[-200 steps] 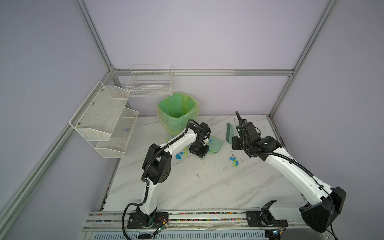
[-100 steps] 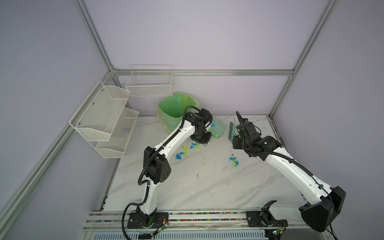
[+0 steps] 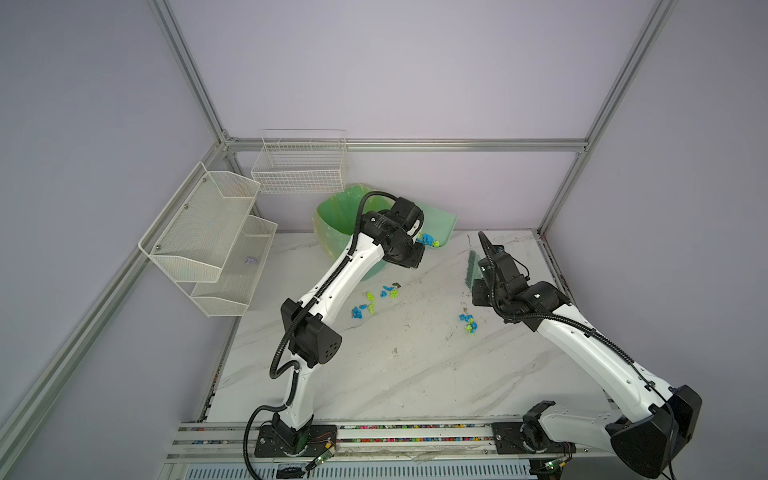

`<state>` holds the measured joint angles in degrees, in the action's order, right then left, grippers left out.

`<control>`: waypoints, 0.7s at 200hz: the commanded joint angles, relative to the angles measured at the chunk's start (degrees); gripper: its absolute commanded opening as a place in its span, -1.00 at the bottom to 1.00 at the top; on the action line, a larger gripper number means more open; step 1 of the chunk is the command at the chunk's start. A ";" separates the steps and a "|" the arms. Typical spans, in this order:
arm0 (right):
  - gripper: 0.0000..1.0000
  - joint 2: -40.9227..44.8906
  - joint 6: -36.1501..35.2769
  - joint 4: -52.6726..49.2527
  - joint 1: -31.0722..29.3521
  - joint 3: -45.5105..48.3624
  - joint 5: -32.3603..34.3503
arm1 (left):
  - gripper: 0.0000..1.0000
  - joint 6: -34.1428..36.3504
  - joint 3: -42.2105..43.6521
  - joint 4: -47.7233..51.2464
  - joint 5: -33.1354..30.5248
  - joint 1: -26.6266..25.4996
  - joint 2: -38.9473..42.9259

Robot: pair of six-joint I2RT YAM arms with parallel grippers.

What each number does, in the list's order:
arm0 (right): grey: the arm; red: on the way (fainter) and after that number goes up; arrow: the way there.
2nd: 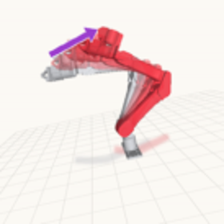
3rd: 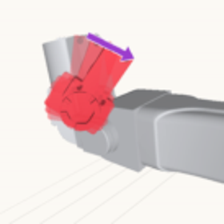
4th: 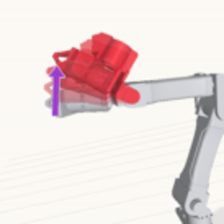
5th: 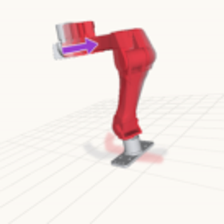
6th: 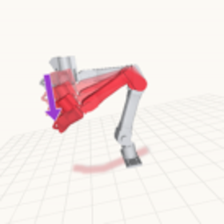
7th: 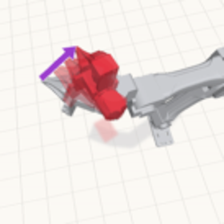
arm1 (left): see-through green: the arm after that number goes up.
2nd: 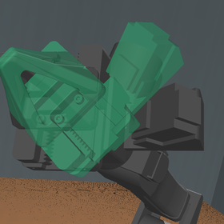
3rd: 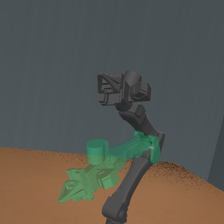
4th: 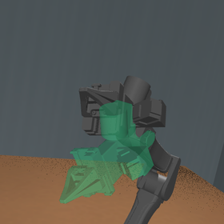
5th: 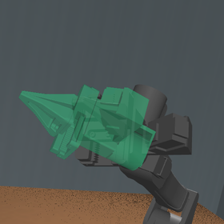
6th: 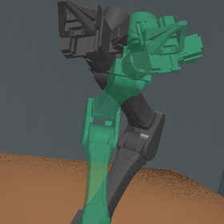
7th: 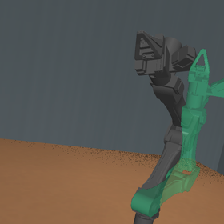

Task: Sweep away the paper scraps from the table
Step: 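Lift the loaded dustpan to the bin with the left while the right raises the brush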

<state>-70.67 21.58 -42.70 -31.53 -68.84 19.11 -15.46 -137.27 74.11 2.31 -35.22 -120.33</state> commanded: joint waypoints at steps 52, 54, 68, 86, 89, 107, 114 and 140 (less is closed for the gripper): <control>-1.00 2.05 0.44 1.87 0.22 2.17 0.78 | -1.00 -1.83 -9.04 -7.19 -2.72 2.03 3.18; -1.00 2.02 0.42 1.95 0.23 2.23 0.71 | -1.00 -1.78 -9.28 -7.32 -2.67 2.14 3.07; -1.00 1.65 0.30 2.21 0.23 2.28 0.58 | -1.00 -2.09 -10.96 -8.00 -2.98 2.91 2.69; -1.00 1.50 0.14 2.49 0.24 2.34 0.49 | -1.00 -2.80 -12.38 -8.65 -3.27 4.37 2.29; -1.00 1.46 0.07 2.49 0.25 2.39 0.49 | -1.00 -2.91 -12.36 -8.94 -3.27 4.65 2.37; -1.00 1.41 -0.04 2.75 0.41 2.44 0.49 | -1.00 -3.04 -12.40 -10.02 -4.11 6.22 2.93; -1.00 1.31 -0.05 2.75 0.41 2.51 0.51 | -1.00 -3.01 -12.40 -10.28 -4.51 6.99 3.30; -1.00 1.08 -0.40 3.08 0.47 2.66 0.23 | -1.00 -2.47 -12.40 -10.32 -6.13 10.03 4.60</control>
<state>-69.43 21.37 -41.15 -31.44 -66.83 19.03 -17.52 -144.46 66.46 -1.50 -27.88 -120.29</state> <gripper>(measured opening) 0.108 0.049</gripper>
